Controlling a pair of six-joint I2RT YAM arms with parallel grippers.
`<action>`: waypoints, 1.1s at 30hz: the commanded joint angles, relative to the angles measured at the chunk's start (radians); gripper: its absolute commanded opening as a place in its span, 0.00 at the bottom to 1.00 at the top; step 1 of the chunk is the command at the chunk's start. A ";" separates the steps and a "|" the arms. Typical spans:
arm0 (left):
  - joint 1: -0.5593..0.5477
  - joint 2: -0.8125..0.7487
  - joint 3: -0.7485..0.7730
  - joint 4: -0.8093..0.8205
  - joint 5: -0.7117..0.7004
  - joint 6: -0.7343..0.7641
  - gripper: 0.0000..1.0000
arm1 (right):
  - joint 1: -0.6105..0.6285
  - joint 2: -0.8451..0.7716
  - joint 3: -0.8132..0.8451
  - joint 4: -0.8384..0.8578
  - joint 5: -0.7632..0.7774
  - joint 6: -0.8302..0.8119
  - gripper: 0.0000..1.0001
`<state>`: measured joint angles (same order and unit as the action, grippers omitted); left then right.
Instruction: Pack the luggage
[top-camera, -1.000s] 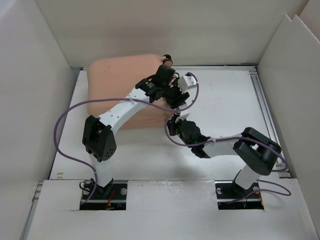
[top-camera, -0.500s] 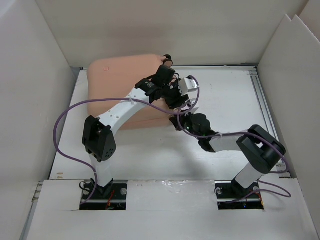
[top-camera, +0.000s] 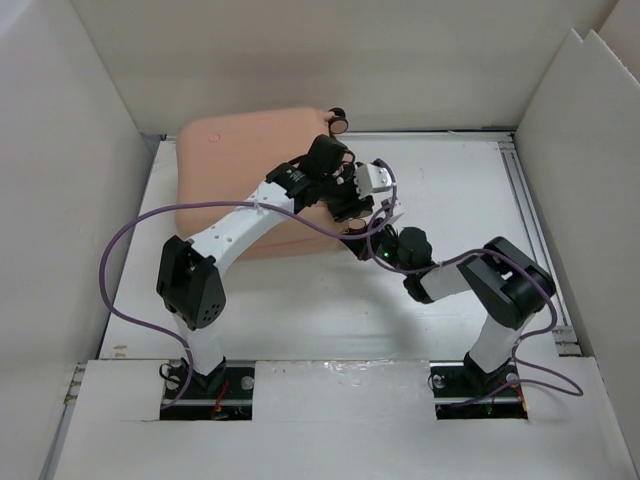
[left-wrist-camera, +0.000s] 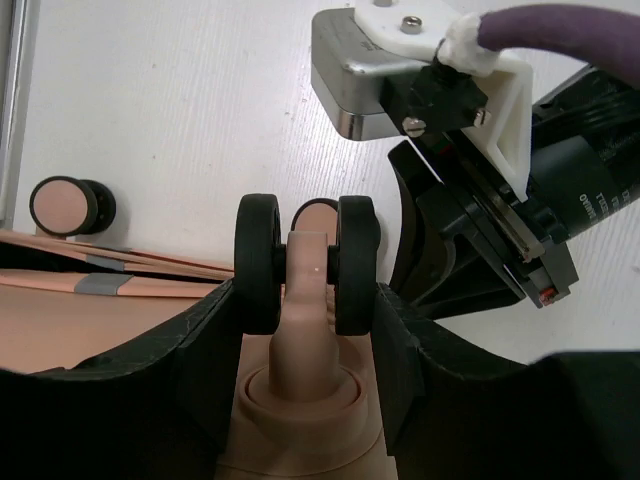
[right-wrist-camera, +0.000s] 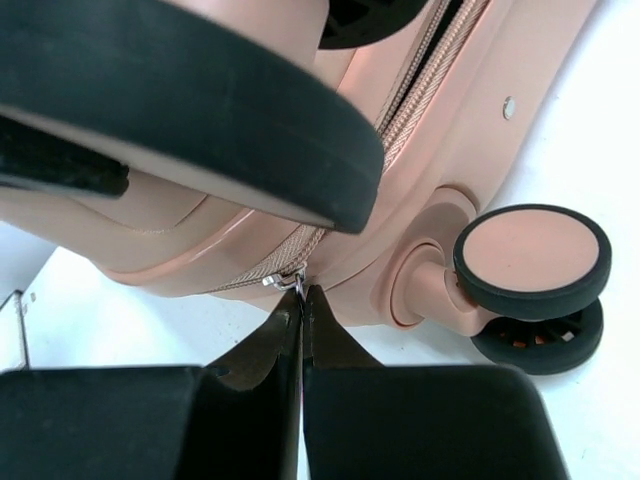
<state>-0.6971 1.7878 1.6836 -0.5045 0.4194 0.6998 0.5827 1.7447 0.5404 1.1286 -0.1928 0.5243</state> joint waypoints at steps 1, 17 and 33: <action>-0.005 -0.139 0.043 -0.086 -0.011 -0.138 0.28 | -0.104 0.032 0.007 0.131 0.172 0.005 0.00; 0.016 0.139 0.290 -0.212 0.033 -0.023 1.00 | -0.044 0.091 0.026 0.191 0.141 -0.018 0.00; 0.074 0.337 0.453 -0.315 0.064 -0.096 0.00 | -0.046 0.079 0.004 0.154 0.151 -0.018 0.00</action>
<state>-0.6666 2.1162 2.1124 -0.7334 0.4747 0.6113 0.5617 1.8168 0.5400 1.2499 -0.1356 0.5163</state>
